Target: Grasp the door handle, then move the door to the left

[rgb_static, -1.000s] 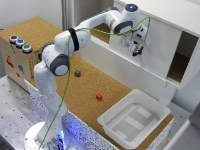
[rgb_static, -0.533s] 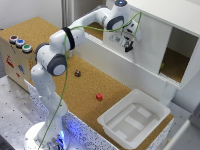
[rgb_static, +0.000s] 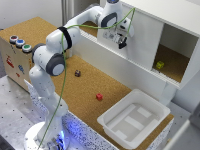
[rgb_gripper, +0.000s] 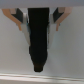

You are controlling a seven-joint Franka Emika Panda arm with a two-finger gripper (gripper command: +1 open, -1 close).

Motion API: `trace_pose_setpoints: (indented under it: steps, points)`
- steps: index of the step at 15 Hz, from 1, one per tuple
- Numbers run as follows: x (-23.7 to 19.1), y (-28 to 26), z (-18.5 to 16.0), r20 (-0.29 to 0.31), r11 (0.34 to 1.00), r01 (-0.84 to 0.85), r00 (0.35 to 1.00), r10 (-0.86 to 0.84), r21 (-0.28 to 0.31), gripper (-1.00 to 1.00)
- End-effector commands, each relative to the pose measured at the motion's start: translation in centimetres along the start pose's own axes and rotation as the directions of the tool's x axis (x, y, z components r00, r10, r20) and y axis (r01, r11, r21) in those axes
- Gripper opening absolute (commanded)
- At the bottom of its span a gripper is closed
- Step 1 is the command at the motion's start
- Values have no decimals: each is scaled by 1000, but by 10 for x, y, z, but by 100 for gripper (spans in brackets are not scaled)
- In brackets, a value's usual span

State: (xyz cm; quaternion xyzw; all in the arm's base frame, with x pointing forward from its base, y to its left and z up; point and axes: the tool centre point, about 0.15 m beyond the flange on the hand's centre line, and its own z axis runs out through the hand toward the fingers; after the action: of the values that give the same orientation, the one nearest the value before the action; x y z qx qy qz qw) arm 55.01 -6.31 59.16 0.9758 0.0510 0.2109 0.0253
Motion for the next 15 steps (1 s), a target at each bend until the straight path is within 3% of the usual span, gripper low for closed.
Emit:
trace_pose_setpoints:
  steps: [1,6,15]
  points:
    - [6,-63,57,-63,987,-49,997,40,-150,-100]
    - [14,-111,62,-40,984,-75,997,69,-163,-100]
    - [42,-173,66,-34,992,-55,998,52,-115,-100]
